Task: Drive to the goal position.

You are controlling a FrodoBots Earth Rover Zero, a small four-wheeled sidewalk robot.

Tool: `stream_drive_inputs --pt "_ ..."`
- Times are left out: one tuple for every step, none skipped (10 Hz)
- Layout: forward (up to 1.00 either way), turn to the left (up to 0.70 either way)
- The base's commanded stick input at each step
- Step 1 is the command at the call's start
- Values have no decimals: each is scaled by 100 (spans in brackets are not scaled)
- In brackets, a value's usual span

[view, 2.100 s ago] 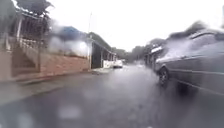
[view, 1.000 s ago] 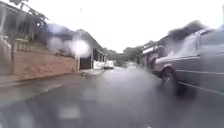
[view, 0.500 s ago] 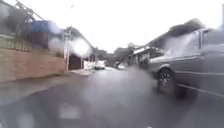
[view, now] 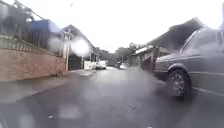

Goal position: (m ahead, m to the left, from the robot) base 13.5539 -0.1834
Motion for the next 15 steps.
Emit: stream_drive_inputs --pt "70 0" --pt "70 0" --pt "70 0" --pt "70 0" --pt "70 0" --pt "70 0" --pt "70 0" --pt "70 0" --pt "70 -31" --pt "70 -35" --pt "70 -35" --pt "70 -35" --pt "70 -35" --pt "70 -15" --pt "70 0"
